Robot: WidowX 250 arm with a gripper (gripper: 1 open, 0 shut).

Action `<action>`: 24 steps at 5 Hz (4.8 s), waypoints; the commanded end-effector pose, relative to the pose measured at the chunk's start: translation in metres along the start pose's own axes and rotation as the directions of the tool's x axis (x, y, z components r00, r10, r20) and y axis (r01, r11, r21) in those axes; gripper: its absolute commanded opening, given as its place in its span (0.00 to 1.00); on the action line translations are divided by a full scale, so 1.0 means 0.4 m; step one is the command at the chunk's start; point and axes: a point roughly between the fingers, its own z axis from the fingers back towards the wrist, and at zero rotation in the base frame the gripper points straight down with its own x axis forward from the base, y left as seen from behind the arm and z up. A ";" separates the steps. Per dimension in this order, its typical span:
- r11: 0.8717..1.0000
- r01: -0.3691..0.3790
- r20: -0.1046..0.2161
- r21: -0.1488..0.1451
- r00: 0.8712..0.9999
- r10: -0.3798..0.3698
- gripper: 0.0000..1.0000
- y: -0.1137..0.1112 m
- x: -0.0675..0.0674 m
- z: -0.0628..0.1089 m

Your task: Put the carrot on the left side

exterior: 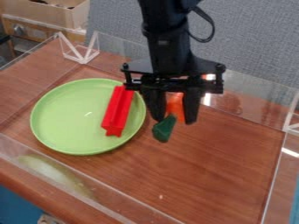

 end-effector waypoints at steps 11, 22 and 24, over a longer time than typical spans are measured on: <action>0.995 -0.102 0.158 -0.001 0.982 0.101 1.00 0.046 0.221 -0.121; 0.996 0.013 0.051 0.089 0.999 -0.018 1.00 0.013 0.253 -0.229; 0.995 -0.001 0.019 0.101 1.000 -0.001 1.00 0.025 0.261 -0.222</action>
